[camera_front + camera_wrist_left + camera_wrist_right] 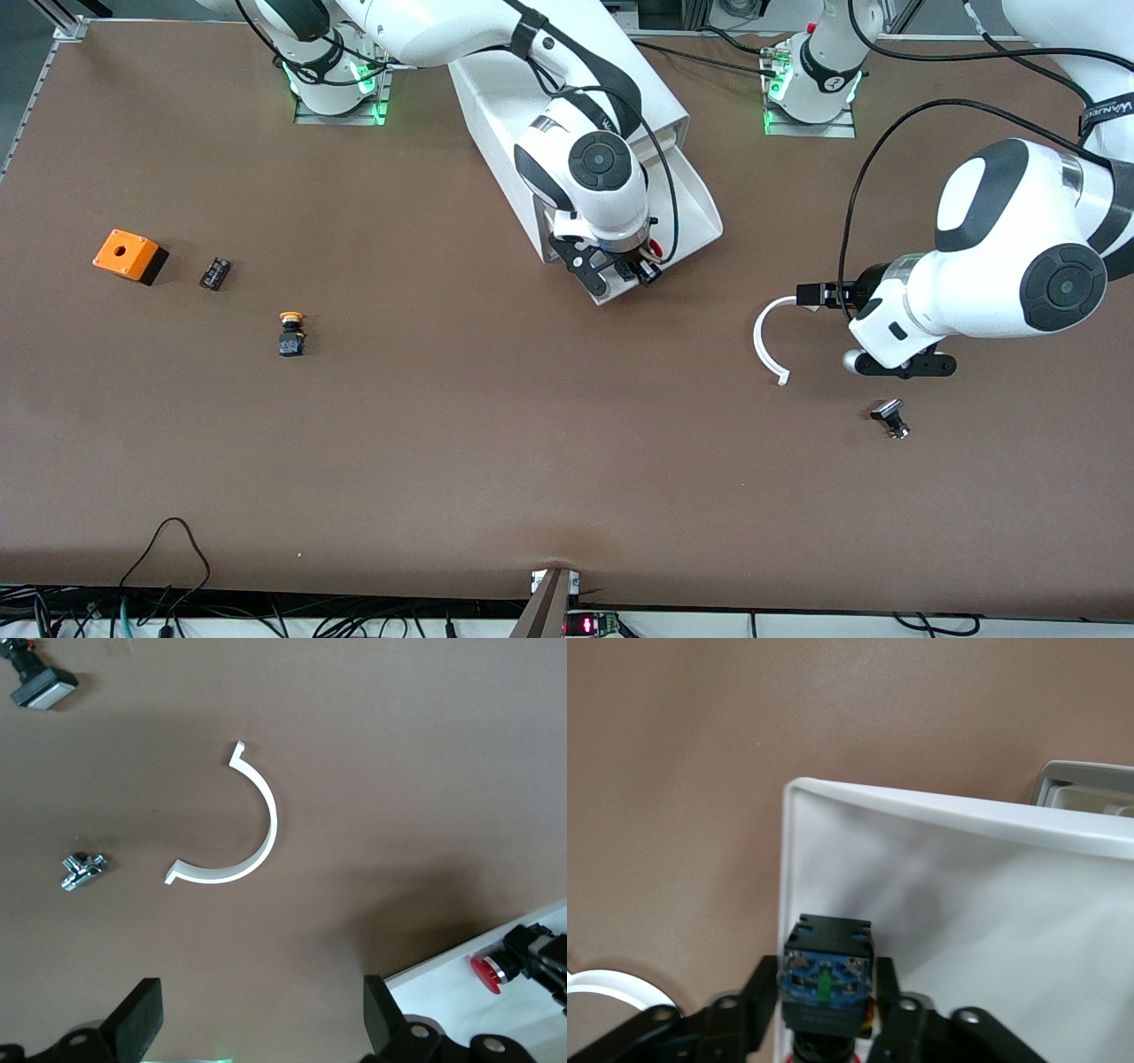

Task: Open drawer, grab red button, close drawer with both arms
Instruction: 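Lift the red button out of the drawer with the right gripper, then push the drawer shut with the left gripper while the right gripper withdraws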

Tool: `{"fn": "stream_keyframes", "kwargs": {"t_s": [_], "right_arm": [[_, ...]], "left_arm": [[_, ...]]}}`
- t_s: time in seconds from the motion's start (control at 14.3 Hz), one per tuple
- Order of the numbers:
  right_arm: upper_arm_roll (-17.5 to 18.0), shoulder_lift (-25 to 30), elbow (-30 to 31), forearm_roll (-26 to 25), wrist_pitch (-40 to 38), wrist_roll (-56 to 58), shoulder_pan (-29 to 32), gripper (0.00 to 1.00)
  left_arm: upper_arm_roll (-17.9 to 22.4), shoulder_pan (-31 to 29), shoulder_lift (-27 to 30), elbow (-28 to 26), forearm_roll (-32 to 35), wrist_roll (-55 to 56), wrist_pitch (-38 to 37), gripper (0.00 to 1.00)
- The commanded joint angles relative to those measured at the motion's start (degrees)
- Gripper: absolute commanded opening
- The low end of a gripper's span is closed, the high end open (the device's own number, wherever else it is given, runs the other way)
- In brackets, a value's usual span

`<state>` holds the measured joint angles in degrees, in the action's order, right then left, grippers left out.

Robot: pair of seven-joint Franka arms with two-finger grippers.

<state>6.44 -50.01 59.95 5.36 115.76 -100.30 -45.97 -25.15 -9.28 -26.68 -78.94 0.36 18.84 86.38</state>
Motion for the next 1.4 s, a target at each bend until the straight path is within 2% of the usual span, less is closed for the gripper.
{"fn": "stream_keyframes", "kwargs": {"t_s": [0.0, 0.28, 0.56, 0.7, 0.98, 1.12, 1.33], "right_arm": [[0.3, -0.4, -1.3, 0.9, -4.1, 0.4, -0.4, 0.0], [0.3, 2.0, -2.9, 0.9, -6.9, 1.0, -0.2, 0.0], [0.3, 4.6, -5.5, 1.7, -10.6, 5.4, 3.6, 0.0], [0.2, 6.9, -5.5, 3.8, -13.5, 13.9, 6.8, 0.0], [-0.3, 10.2, -4.7, 3.7, -21.4, 37.7, 14.0, 0.0], [-1.2, 11.2, -4.1, 2.0, -26.9, 49.5, 16.9, 0.0], [-8.3, 15.0, 2.5, 1.4, -27.9, 64.8, 17.3, 0.0]], "left_arm": [[-0.1, 0.8, -0.7, 2.0, 1.7, 3.8, -1.4, 0.99], [-0.2, 2.0, -0.8, 1.9, 1.7, 8.1, -0.5, 0.99], [-0.4, 3.4, -0.7, -0.9, 1.6, 15.5, 5.1, 0.99], [-0.5, 3.4, -0.2, -4.0, 1.6, 17.7, 9.6, 0.98], [-1.0, 3.7, 0.2, -13.2, 1.7, 23.9, 22.6, 0.98], [-1.5, 5.9, 0.2, -16.8, 2.9, 27.7, 26.5, 0.98], [-1.8, 10.3, 0.1, -21.2, 4.4, 31.9, 28.3, 0.98]]}}
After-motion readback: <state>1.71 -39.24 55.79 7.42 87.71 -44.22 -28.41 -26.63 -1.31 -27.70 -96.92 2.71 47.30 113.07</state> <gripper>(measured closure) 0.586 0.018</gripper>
